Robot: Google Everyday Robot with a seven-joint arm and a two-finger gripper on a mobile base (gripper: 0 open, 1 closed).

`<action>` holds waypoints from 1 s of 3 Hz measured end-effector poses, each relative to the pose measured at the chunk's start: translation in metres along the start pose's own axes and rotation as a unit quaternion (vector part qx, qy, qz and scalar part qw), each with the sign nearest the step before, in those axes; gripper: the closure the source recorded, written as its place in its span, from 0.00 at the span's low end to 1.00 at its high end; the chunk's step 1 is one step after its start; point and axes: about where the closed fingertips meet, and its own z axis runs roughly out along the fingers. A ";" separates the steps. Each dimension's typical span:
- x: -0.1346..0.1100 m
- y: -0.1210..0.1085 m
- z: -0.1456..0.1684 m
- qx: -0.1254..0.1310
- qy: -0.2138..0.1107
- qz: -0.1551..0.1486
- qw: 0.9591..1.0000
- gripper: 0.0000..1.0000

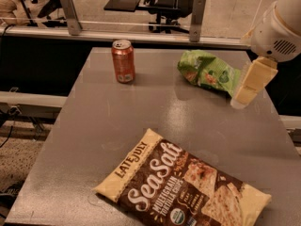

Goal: Move green rice chip bag near brown chip bag

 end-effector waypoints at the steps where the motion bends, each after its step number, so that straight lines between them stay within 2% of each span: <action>1: -0.016 -0.039 0.040 -0.008 -0.038 0.018 0.999 0.00; 2: -0.025 -0.062 0.066 -0.011 -0.056 0.031 0.998 0.00; 3: -0.024 -0.081 0.092 -0.007 -0.056 0.047 0.997 0.00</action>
Offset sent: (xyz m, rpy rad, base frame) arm 0.1211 0.0211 -0.0521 0.1781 -0.0078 -0.0392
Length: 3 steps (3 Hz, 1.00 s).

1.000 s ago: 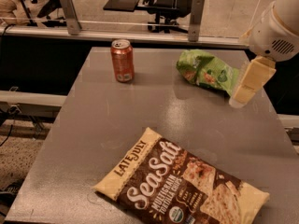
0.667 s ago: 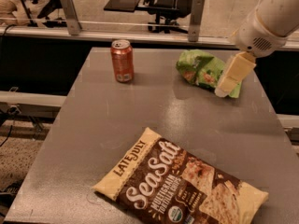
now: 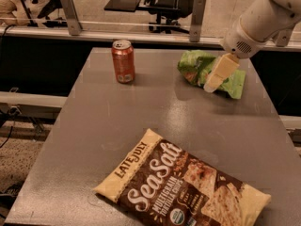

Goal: Move green rice chip bag near brown chip bag

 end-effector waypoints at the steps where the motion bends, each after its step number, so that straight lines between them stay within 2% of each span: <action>1: 0.007 -0.018 0.019 0.020 0.009 0.015 1.000 0.00; 2: 0.011 -0.024 0.028 0.039 0.022 0.015 0.999 0.00; 3: 0.013 -0.025 0.030 0.053 0.032 0.011 0.998 0.16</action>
Offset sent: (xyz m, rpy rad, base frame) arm 0.0362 -0.0186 -0.0295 -0.0920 -0.0732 -0.0980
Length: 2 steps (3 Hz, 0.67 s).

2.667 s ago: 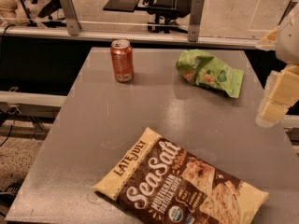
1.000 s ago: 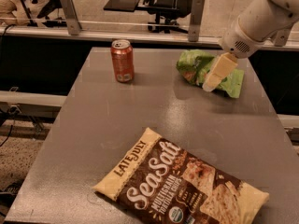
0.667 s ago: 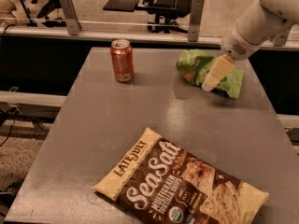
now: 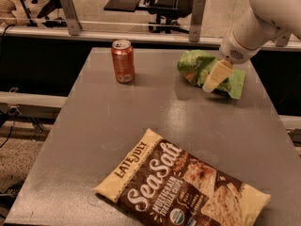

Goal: Move green rice chip bag near brown chip bag

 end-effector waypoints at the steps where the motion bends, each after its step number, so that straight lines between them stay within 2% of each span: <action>1: 0.001 0.001 0.000 0.008 0.007 -0.005 1.000 0.38; 2: 0.000 0.002 -0.003 0.012 0.010 -0.013 1.000 0.61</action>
Offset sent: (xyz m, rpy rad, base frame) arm -0.0069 -0.0004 0.0104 -0.0533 -0.0338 0.0161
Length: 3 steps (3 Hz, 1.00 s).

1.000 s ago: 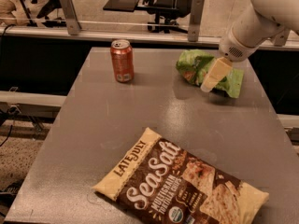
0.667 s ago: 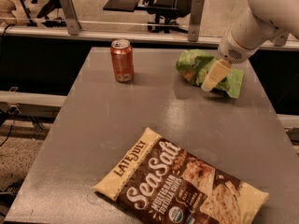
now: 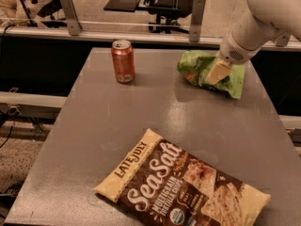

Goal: Move green rice chip bag near brown chip bag

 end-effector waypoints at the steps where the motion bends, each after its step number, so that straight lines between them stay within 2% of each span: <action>1: -0.006 0.003 -0.017 0.000 -0.008 -0.018 1.000 0.85; 2: -0.011 0.022 -0.040 -0.020 -0.027 -0.056 0.998 1.00; 3: -0.014 0.054 -0.067 -0.047 -0.049 -0.114 0.991 1.00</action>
Offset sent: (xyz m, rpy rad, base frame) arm -0.0672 0.0215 0.0553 0.0251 -0.0051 0.2648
